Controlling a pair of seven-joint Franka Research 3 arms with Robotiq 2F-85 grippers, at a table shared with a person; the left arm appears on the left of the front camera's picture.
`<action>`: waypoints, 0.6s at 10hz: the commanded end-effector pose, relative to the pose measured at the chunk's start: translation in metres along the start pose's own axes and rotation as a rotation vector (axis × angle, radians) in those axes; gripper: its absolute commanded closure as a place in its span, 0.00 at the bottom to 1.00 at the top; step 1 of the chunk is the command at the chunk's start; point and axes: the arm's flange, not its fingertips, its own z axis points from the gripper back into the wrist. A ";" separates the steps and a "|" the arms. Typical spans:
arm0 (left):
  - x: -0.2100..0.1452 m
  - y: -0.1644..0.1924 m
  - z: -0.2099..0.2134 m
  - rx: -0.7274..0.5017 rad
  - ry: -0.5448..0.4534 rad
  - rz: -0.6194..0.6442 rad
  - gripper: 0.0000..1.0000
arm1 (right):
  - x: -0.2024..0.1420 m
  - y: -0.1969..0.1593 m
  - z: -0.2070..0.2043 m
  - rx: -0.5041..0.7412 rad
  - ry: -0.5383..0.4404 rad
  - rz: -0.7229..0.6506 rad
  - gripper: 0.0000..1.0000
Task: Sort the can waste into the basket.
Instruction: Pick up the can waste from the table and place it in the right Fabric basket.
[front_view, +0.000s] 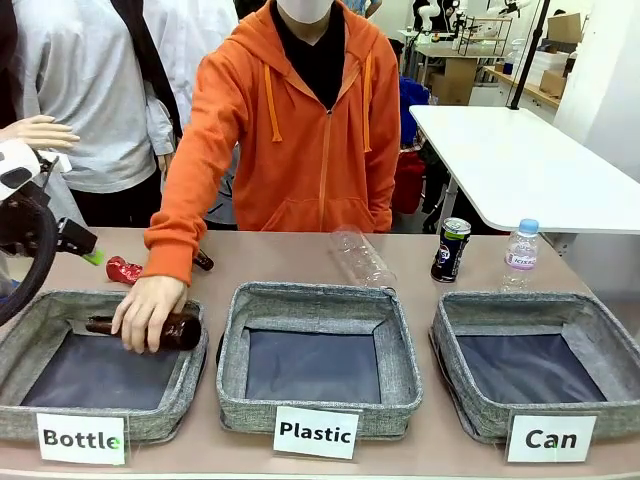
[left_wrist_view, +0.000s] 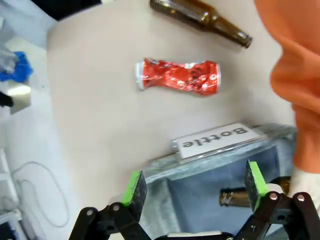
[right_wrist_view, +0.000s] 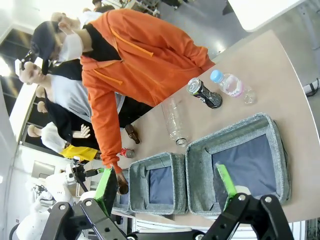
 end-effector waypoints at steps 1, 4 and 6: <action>-0.018 0.033 0.060 0.005 -0.076 0.080 0.00 | 0.002 0.002 -0.001 0.026 -0.007 0.003 0.00; -0.116 0.110 0.148 -0.205 -0.141 0.052 0.00 | 0.002 0.002 -0.001 0.026 -0.007 0.003 0.00; -0.155 0.136 0.163 -0.308 -0.232 0.061 0.00 | 0.002 0.002 -0.001 0.026 -0.007 0.003 0.00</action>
